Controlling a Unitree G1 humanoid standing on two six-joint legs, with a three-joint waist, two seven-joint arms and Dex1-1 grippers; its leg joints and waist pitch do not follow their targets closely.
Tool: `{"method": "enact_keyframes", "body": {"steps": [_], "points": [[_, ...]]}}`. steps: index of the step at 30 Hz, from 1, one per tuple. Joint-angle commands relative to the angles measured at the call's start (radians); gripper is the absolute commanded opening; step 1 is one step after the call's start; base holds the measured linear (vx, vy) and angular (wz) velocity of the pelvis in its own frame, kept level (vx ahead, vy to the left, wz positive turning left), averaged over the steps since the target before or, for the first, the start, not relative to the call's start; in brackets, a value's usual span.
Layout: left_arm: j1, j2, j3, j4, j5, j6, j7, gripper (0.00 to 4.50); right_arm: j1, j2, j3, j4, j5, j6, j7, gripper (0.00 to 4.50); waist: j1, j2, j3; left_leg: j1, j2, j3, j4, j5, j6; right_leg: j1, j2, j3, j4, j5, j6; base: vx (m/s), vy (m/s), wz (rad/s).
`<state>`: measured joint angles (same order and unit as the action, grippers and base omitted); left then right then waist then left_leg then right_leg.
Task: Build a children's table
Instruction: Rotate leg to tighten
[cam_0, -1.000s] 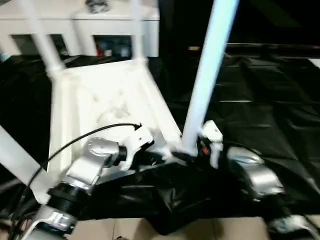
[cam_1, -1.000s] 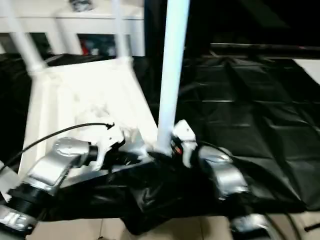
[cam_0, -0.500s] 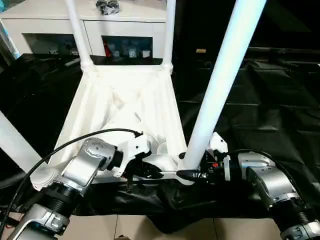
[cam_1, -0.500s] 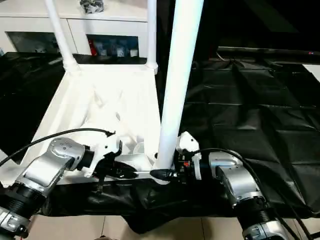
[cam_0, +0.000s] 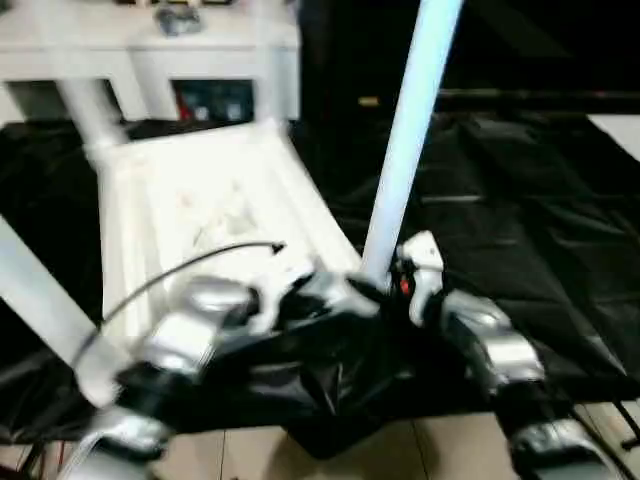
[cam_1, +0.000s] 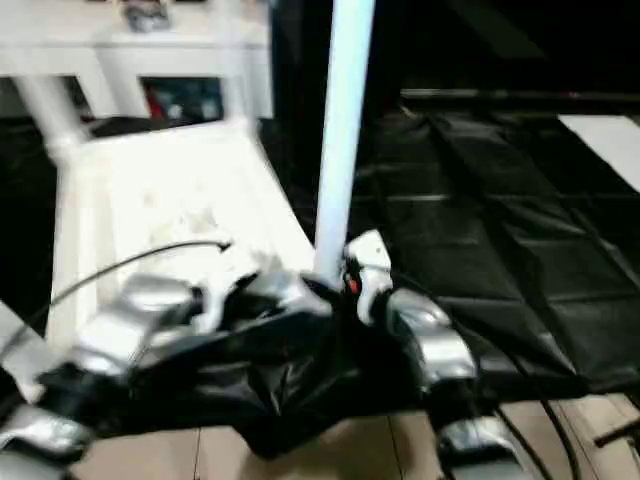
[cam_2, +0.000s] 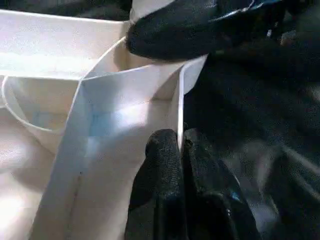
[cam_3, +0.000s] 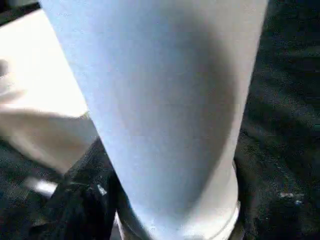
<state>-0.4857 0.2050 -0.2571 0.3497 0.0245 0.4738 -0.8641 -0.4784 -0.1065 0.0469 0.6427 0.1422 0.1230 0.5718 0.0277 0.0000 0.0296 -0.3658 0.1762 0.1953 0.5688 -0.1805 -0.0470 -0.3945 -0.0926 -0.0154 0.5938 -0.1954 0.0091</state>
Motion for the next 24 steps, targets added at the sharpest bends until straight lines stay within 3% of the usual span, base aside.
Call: {"method": "enact_keyframes", "body": {"steps": [1,2,4,7,11,14,17,19,24], "points": [[-0.023,-0.069,-0.032,-0.019,-0.029,0.017,0.016,0.0,0.012,0.062,0.054,0.082,-0.05,0.073,-0.054,2.66,0.004,0.001,-0.04,0.008,0.042,-0.026,-0.078,-0.346,-0.019,0.021,-0.04,0.021,-0.088,-0.338,-0.167,0.0,0.0,0.0],[-0.021,-0.071,-0.035,-0.022,-0.029,0.014,0.011,0.0,0.012,0.067,0.059,0.08,-0.049,0.069,-0.043,2.66,0.004,0.001,-0.04,0.006,0.042,-0.026,-0.078,-0.342,-0.013,0.022,-0.039,0.02,-0.087,-0.329,-0.165,0.0,0.0,0.0],[-0.017,-0.066,-0.035,-0.031,-0.03,0.01,0.003,0.0,0.015,0.077,0.063,0.069,-0.034,0.067,-0.013,3.22,0.005,0.002,-0.041,0.007,0.042,-0.025,-0.077,-0.342,-0.005,0.022,-0.038,0.021,-0.087,-0.312,-0.166,0.0,0.0,0.0],[-0.014,-0.054,-0.037,-0.037,-0.032,-0.002,-0.012,0.0,0.017,0.07,0.067,0.058,-0.027,0.067,0.009,3.46,0.005,0.004,-0.04,0.007,0.043,-0.024,-0.078,-0.341,-0.002,0.022,-0.037,0.02,-0.085,-0.29,-0.174,0.0,0.0,0.0],[0.007,-0.007,-0.057,-0.068,-0.05,-0.058,-0.1,0.0,0.032,0.014,0.108,-0.007,-0.038,0.003,0.127,3.54,0.008,0.004,-0.044,0.004,0.044,-0.024,-0.076,-0.319,0.007,0.026,-0.037,0.02,-0.081,-0.245,-0.179,0.0,0.0,0.0],[0.022,0.029,-0.065,-0.093,-0.061,-0.073,-0.155,0.0,0.064,-0.048,0.147,-0.087,-0.015,-0.019,0.281,3.54,0.013,0.001,-0.048,0.001,0.044,-0.02,-0.067,-0.245,0.047,0.035,-0.034,0.02,-0.066,-0.097,-0.213,0.0,0.0,0.0],[0.033,0.065,-0.069,-0.115,-0.078,-0.084,-0.217,0.0,0.087,-0.116,0.183,-0.136,-0.007,-0.017,0.414,3.54,0.018,0.001,-0.048,0.003,0.044,-0.015,-0.06,-0.192,0.084,0.035,-0.033,0.018,-0.059,-0.018,-0.25,0.0,0.0,0.0],[0.041,0.092,-0.073,-0.13,-0.092,-0.091,-0.266,0.0,0.101,-0.157,0.193,-0.166,0.011,-0.01,0.507,3.54,0.024,0.002,-0.046,0.005,0.046,-0.013,-0.06,-0.202,0.091,0.036,-0.035,0.019,-0.061,-0.04,-0.256,0.0,0.0,0.0],[0.043,0.132,-0.08,-0.131,-0.103,-0.108,-0.325,0.0,0.125,-0.215,0.218,-0.223,0.029,-0.002,0.618,3.54,0.039,0.004,-0.041,0.012,0.052,-0.014,-0.067,-0.25,0.066,0.031,-0.035,0.019,-0.068,-0.133,-0.245,0.0,0.0,0.0]]}}
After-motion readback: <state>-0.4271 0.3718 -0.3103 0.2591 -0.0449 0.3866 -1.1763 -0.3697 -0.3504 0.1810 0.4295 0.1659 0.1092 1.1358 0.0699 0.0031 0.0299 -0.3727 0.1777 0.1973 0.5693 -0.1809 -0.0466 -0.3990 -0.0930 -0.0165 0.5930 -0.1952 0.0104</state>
